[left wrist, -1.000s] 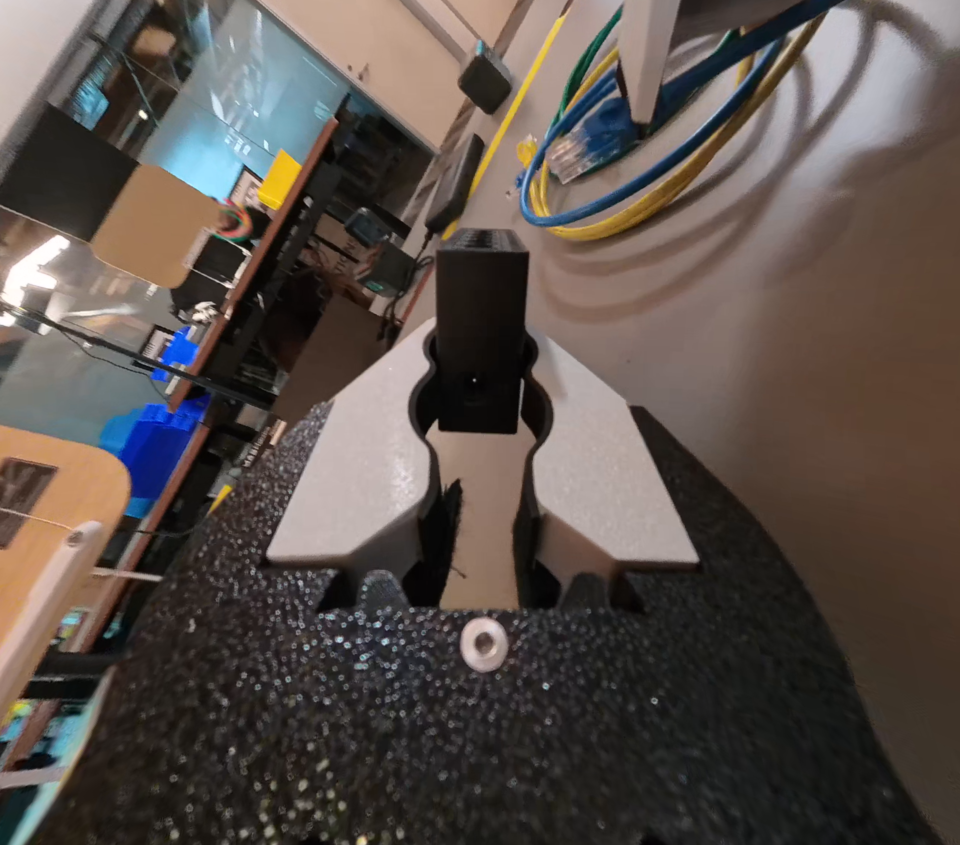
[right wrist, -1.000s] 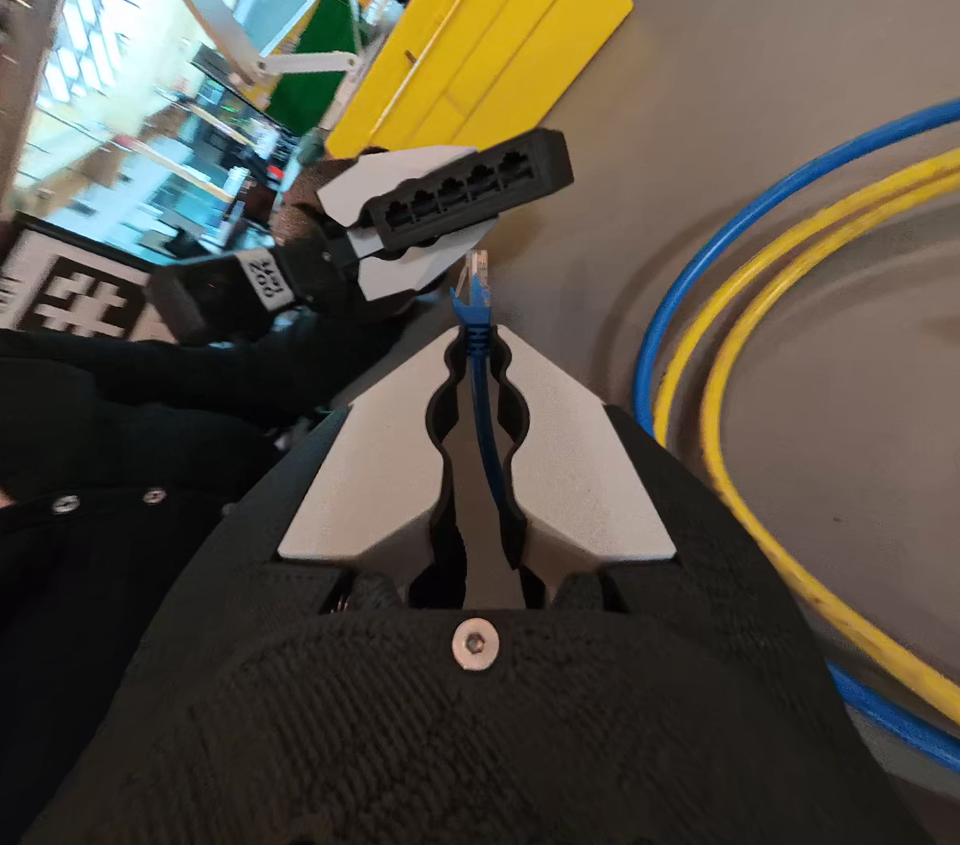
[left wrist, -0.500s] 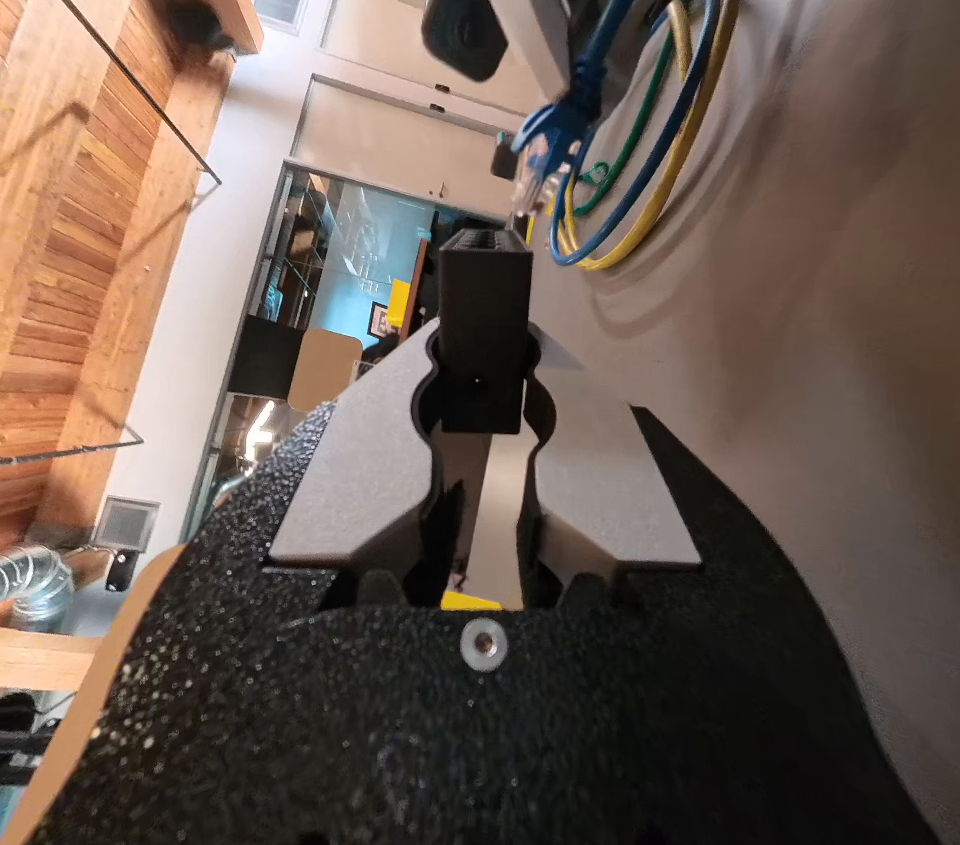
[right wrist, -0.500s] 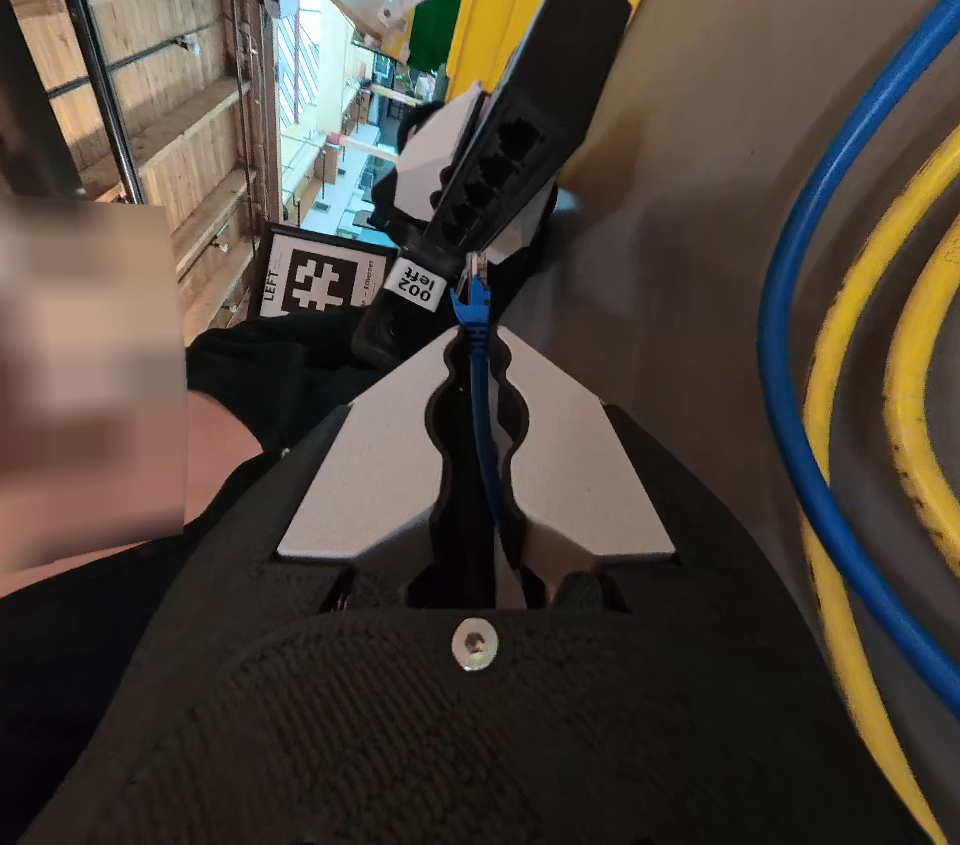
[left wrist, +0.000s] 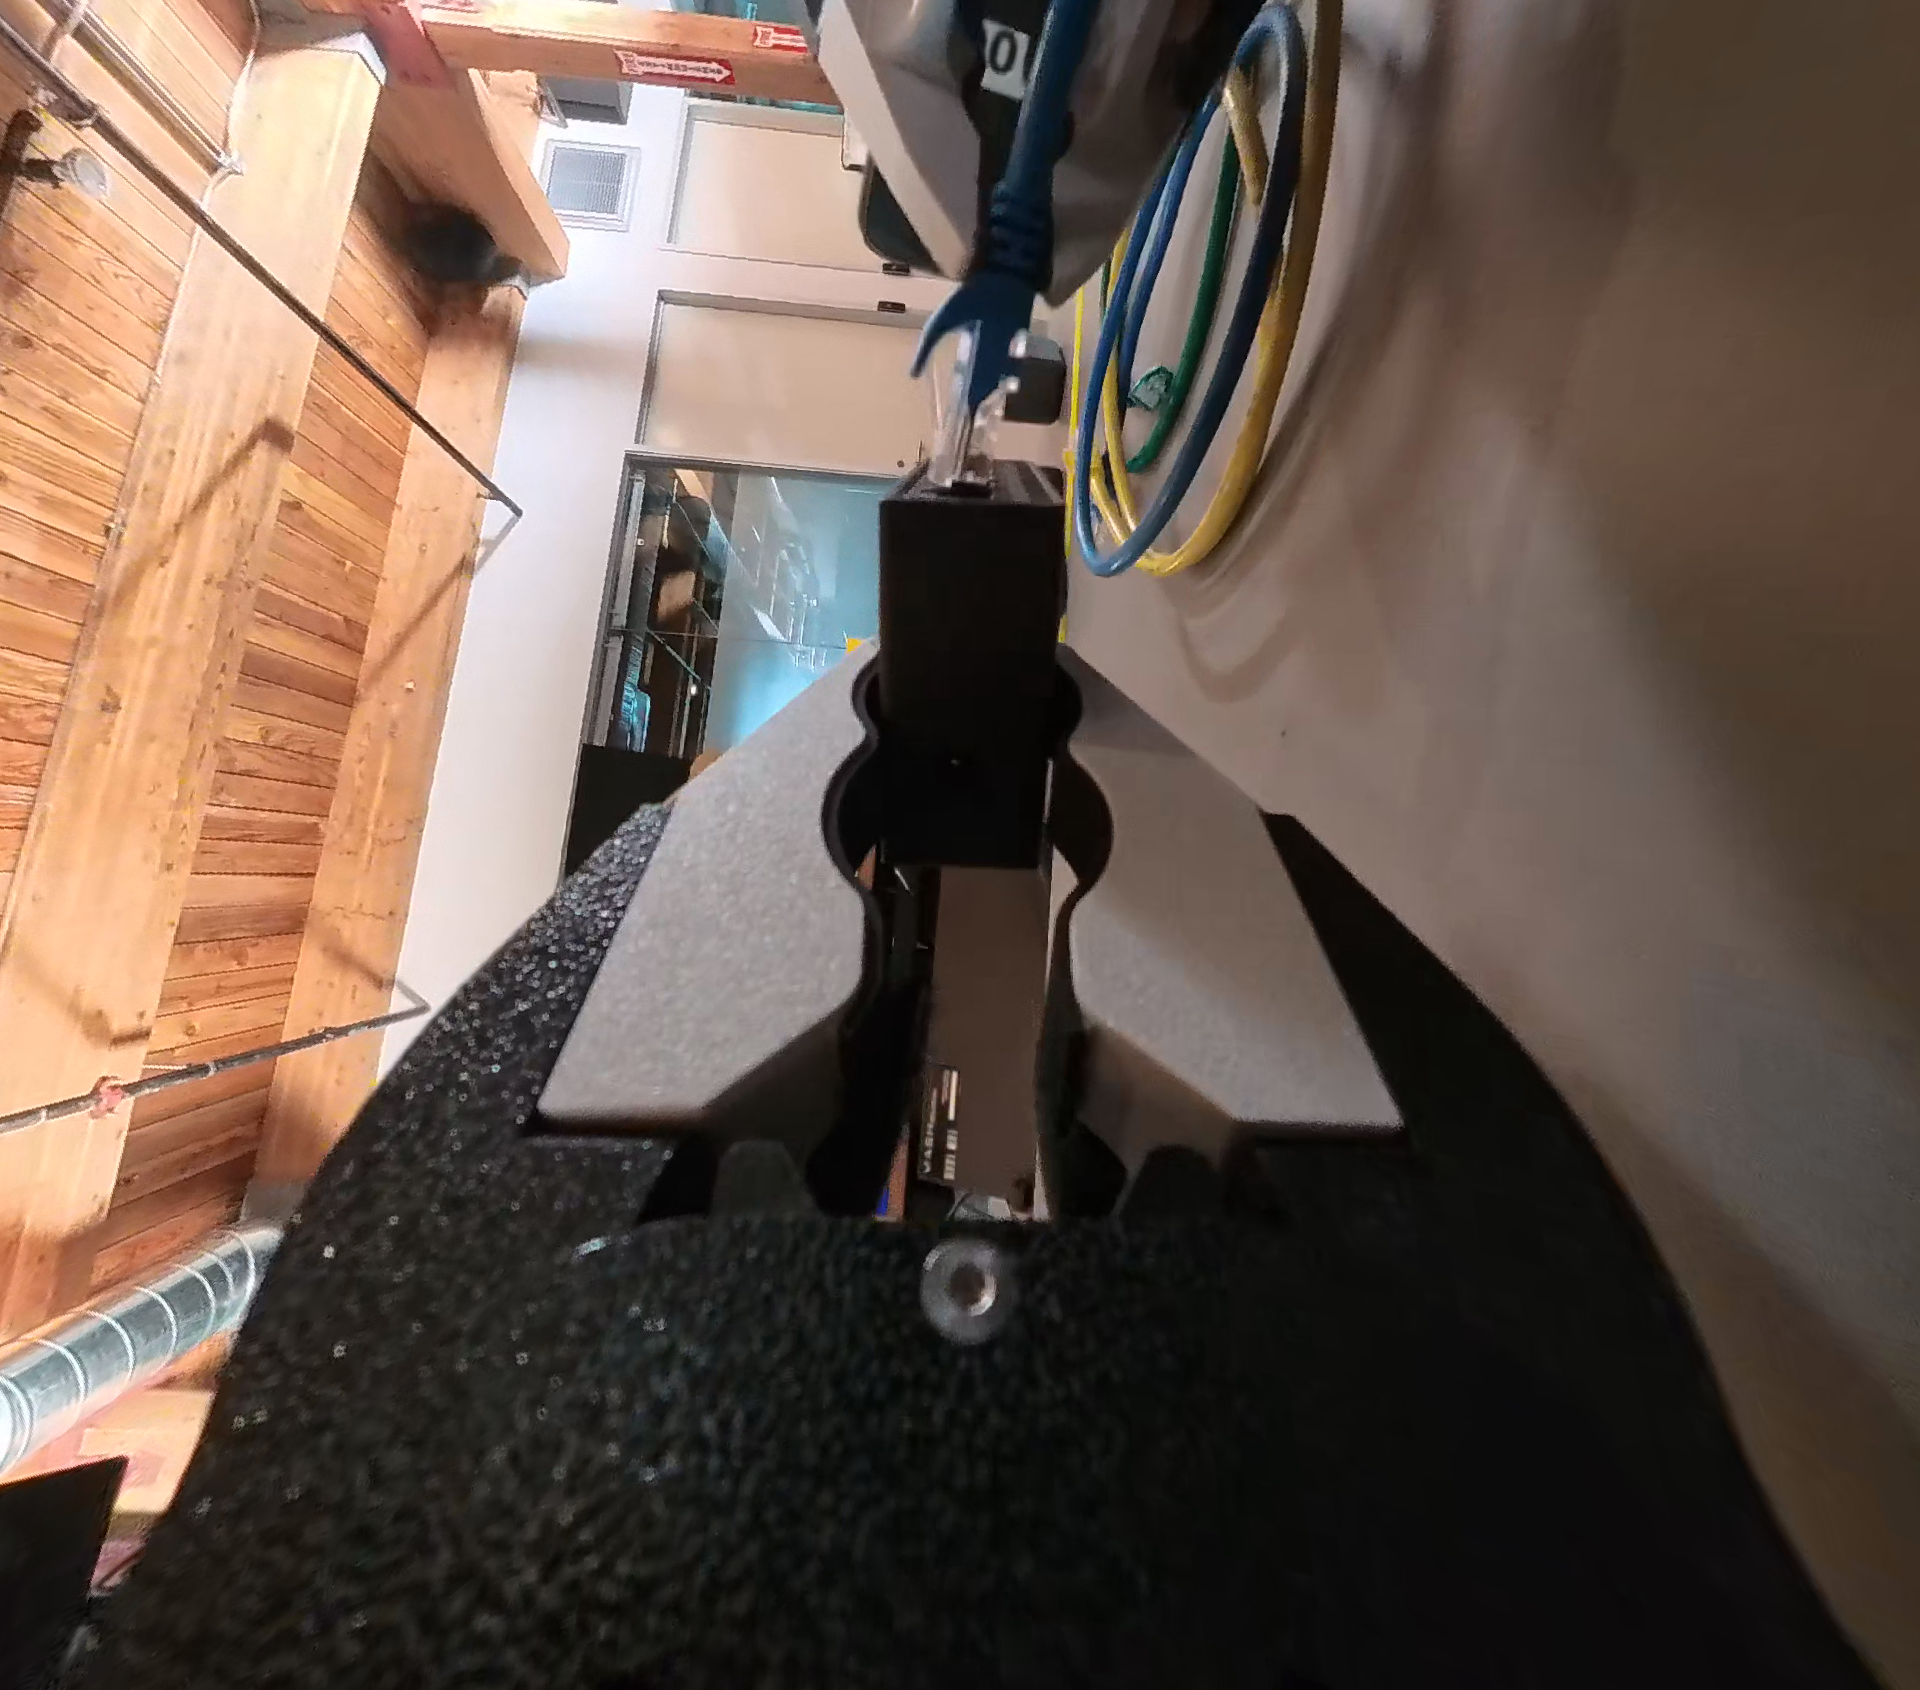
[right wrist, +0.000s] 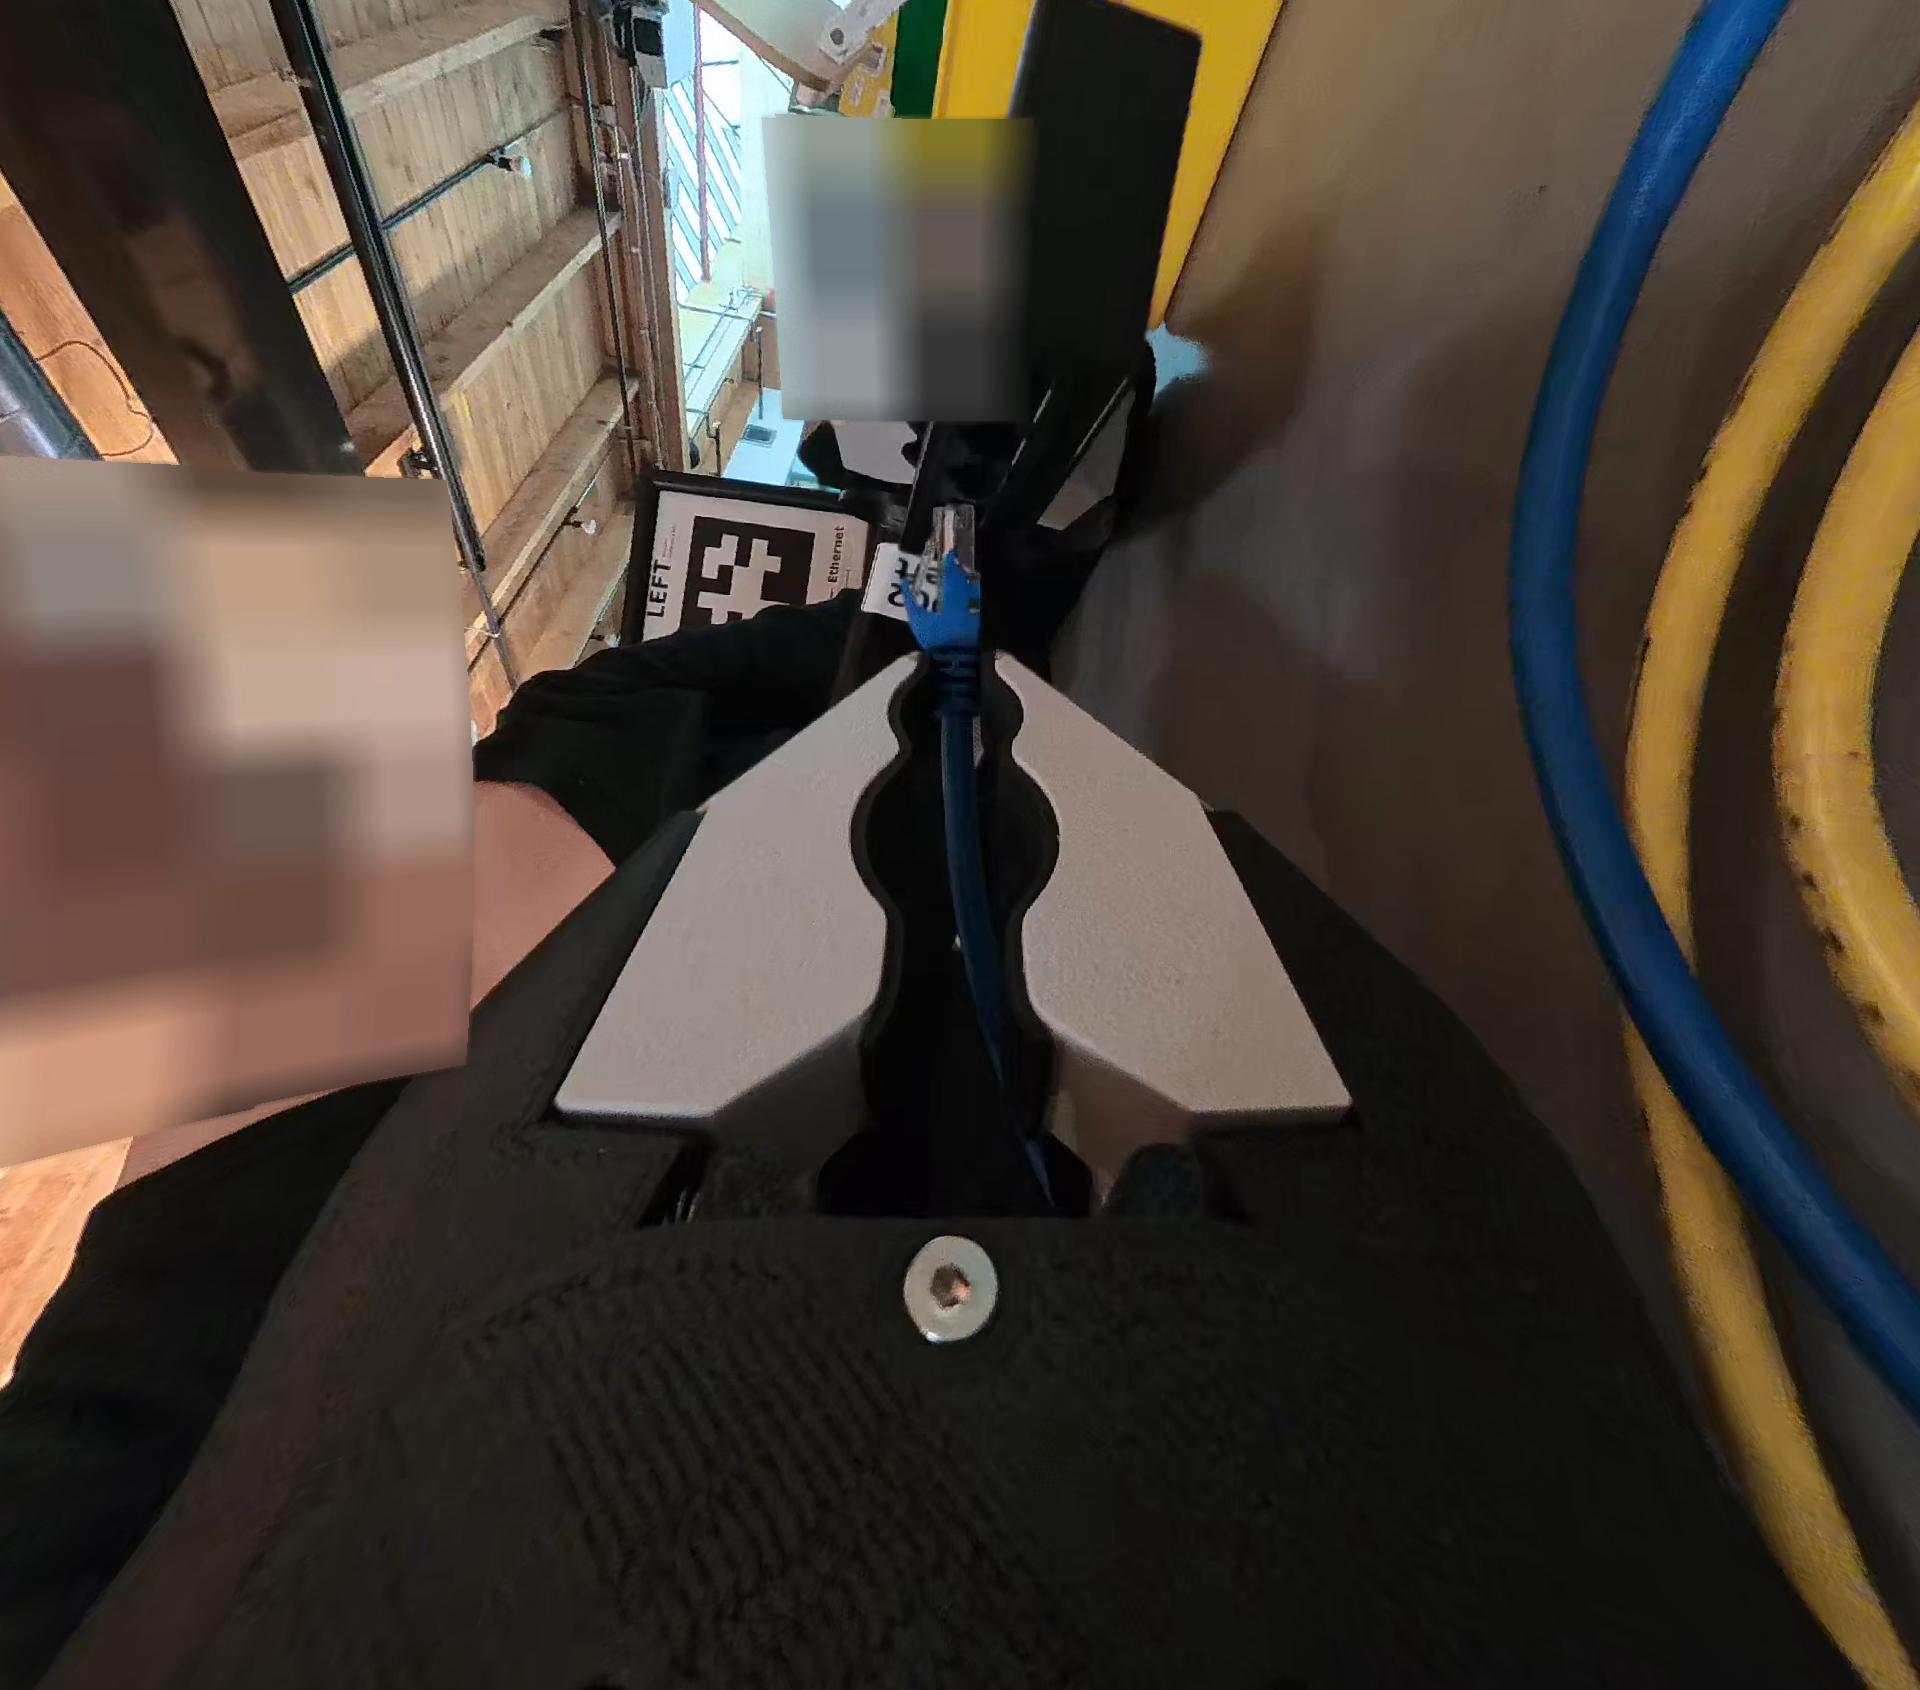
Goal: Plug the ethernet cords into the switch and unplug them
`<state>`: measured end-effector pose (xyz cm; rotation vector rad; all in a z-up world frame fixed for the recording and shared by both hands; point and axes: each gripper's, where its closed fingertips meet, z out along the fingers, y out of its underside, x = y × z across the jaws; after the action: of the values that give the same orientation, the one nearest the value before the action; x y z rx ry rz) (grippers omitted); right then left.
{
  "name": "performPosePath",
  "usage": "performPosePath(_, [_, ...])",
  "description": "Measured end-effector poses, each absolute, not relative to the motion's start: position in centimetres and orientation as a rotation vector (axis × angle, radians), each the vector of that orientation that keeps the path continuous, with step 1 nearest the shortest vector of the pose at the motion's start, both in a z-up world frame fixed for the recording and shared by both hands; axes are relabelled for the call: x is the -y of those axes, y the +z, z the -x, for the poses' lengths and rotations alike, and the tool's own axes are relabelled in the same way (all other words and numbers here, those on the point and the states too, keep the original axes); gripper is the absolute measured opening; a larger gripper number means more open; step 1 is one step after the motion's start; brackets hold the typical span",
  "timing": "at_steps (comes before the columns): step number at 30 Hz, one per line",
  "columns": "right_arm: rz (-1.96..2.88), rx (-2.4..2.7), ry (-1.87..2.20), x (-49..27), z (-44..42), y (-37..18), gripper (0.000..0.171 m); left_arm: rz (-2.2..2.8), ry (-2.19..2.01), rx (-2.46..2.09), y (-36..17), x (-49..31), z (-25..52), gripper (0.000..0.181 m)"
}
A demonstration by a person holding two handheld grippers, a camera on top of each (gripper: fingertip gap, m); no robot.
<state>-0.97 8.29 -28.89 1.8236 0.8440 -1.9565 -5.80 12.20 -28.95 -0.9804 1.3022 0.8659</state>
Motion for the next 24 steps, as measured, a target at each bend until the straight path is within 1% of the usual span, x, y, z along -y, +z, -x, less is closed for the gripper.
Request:
performPosePath(10, [-1.816,-0.775,-1.984,-8.7,1.2,-29.3,0.007,1.019,0.859,-1.308,-29.4,-12.5,6.1,0.025])
performPosePath(24, [-1.792,-0.678,-1.975,-8.9,1.1,-29.8,0.007,0.999,0.885,-1.349,-30.0,-12.5,5.9,0.024])
